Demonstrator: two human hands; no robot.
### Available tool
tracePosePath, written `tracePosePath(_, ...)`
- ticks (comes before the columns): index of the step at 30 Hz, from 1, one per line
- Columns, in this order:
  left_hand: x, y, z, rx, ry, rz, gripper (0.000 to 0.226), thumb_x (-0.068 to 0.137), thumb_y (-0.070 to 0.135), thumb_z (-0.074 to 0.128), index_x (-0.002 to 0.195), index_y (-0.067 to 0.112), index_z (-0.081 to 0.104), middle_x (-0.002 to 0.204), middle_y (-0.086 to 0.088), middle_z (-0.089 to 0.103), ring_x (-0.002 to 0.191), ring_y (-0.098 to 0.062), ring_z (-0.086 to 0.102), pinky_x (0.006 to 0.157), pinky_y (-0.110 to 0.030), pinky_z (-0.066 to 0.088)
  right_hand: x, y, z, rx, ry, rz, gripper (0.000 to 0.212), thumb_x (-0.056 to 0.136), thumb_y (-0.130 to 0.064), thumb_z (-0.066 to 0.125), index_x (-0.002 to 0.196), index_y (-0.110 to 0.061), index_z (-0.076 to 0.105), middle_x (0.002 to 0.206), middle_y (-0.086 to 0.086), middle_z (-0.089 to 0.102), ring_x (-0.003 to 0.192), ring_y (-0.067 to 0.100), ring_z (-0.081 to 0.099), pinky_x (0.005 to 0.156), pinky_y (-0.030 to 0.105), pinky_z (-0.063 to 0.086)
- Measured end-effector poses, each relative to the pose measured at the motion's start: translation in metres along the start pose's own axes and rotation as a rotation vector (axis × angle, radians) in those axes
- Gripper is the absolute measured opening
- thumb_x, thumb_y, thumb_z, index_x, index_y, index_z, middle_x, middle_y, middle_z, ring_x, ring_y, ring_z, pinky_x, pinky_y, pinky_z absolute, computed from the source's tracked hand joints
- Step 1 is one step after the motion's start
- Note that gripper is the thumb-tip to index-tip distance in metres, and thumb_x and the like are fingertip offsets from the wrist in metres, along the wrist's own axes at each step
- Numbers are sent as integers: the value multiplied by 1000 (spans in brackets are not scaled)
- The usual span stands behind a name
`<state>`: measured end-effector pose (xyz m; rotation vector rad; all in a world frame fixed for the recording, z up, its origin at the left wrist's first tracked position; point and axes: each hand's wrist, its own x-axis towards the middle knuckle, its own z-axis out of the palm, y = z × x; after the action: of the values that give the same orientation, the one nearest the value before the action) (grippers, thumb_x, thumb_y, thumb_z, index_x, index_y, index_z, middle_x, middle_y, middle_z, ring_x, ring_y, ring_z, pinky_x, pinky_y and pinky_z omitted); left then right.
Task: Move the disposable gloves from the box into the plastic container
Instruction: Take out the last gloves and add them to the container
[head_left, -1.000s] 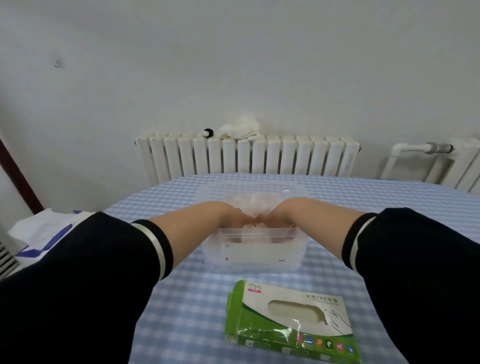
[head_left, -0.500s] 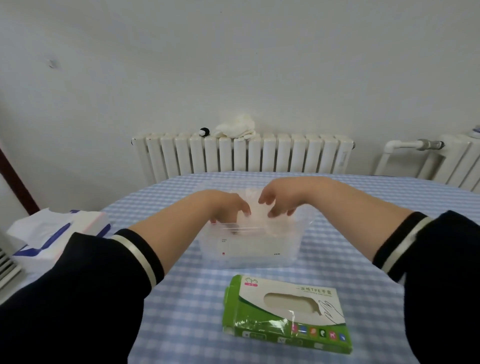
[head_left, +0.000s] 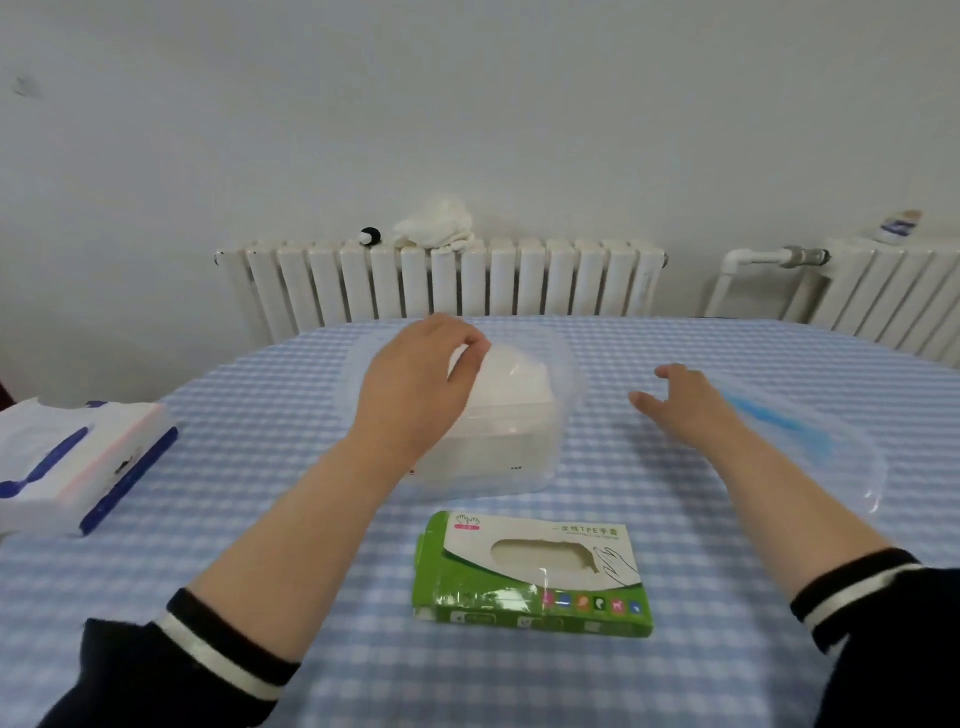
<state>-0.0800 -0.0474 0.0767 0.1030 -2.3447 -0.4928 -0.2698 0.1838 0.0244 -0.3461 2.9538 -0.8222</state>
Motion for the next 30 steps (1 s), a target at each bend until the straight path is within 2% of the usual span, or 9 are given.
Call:
tracePosePath(2,-6,27,10,-143,15,84,16,99,26,54,101,18,68,101,8,66,96,-10,60,81,-23,44,-3,21,2,-11,76,64,61,94,-44,55,143,-12,38,147,17,36,129,37,42,105,47,37)
tracePosePath(4,-5,60,20,-349,-44,67,13,99,25,55,100,21,68,102,13,67,97,-2,59,85,-15,44,-7,41,-4,-51,143,123,58,95,-43,54,143,-13,39,146,17,37,130,38,39,106,48,35)
tracePosePath(7,9,109,46,-685,-267,-137,13,98,24,56,103,24,67,101,18,66,92,7,58,79,-3,42,-13,75,-19,-114,241,224,61,94,-43,55,143,-11,38,145,18,35,128,42,39,105,49,34)
tracePosePath(9,18,129,77,-770,-435,-271,22,99,24,56,117,18,64,114,9,65,95,4,58,81,-6,42,-17,97,-23,-190,298,312,67,94,-48,53,146,-10,32,150,17,28,130,46,35,108,51,31)
tracePosePath(13,29,141,143,-672,-664,-423,50,101,39,46,144,13,41,148,-6,44,132,-19,44,98,-26,34,-26,127,-23,-192,290,480,75,93,-58,46,149,-13,22,158,12,13,137,50,22,114,53,20)
tracePosePath(18,38,122,204,-434,-801,-542,68,99,53,40,151,13,25,151,-12,38,134,-31,42,104,-33,35,-27,146,-17,-30,347,457,76,90,-57,52,144,-9,30,152,15,26,126,47,39,107,50,30)
tracePosePath(22,46,111,225,-364,-822,-610,81,92,65,43,154,19,18,156,-12,28,138,-31,36,111,-42,34,-24,150,-16,27,373,380,70,90,-48,58,142,-8,33,148,17,30,124,44,42,106,50,34)
tracePosePath(25,52,117,232,-344,-827,-594,82,90,68,43,153,20,22,154,-12,31,140,-32,30,114,-45,30,-22,150,-17,75,380,356,73,89,-45,62,145,-10,30,152,15,26,128,41,40,108,51,33)
tracePosePath(30,58,118,236,-600,-588,-794,79,92,60,50,150,10,32,150,-12,38,131,-31,46,108,-38,40,-25,150,-24,313,436,284,76,87,-34,70,147,-13,28,153,13,23,130,36,41,106,46,37)
